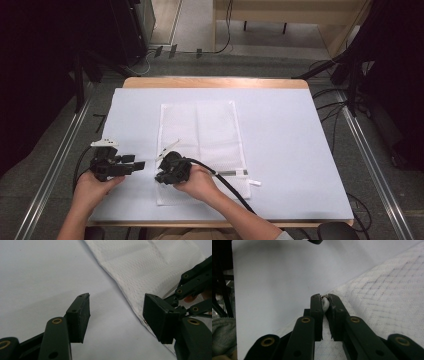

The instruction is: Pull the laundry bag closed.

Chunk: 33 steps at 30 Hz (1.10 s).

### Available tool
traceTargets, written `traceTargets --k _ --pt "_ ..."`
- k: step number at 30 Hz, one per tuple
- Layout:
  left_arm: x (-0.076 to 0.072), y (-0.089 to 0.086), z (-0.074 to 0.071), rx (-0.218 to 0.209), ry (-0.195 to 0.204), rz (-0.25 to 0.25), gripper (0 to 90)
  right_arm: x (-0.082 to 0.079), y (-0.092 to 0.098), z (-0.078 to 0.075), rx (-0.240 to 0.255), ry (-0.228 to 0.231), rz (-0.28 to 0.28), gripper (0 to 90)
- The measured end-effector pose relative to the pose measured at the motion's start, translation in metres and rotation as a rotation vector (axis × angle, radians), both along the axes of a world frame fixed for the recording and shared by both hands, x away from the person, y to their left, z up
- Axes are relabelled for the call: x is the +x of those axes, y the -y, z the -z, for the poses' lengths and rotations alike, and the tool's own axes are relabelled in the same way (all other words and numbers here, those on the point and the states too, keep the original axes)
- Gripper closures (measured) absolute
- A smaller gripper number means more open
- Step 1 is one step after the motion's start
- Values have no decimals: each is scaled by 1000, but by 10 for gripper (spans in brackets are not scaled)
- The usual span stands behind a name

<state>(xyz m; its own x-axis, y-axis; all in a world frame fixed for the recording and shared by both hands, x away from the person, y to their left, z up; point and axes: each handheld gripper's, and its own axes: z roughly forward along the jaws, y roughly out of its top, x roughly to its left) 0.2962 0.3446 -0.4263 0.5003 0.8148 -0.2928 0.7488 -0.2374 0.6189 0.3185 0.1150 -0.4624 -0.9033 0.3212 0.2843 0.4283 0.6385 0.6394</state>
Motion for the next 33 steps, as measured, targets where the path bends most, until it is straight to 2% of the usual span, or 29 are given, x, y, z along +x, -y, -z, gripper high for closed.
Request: traceTargets --k 7,11,14,20,23,31,33 --pt "0 1 0 -8 -5 2 408 2 -1 -1 -10 17 -8 871" --pt "-1 2 -1 -17 -7 6 445 3 0 -7 3 33 -14 871" --pt "-3 4 -1 -24 -3 21 492 5 2 -18 21 54 -10 870" --pt "-3 7 -1 -35 -9 57 484 12 4 -27 21 75 2 871" --pt "-4 10 -1 -30 -2 88 485 17 7 -33 43 77 24 870" --pt "-4 15 -1 -49 -11 119 459 22 8 -42 52 94 31 871" --pt "-3 17 1 -34 -18 129 443 23 8 -45 55 95 33 871"
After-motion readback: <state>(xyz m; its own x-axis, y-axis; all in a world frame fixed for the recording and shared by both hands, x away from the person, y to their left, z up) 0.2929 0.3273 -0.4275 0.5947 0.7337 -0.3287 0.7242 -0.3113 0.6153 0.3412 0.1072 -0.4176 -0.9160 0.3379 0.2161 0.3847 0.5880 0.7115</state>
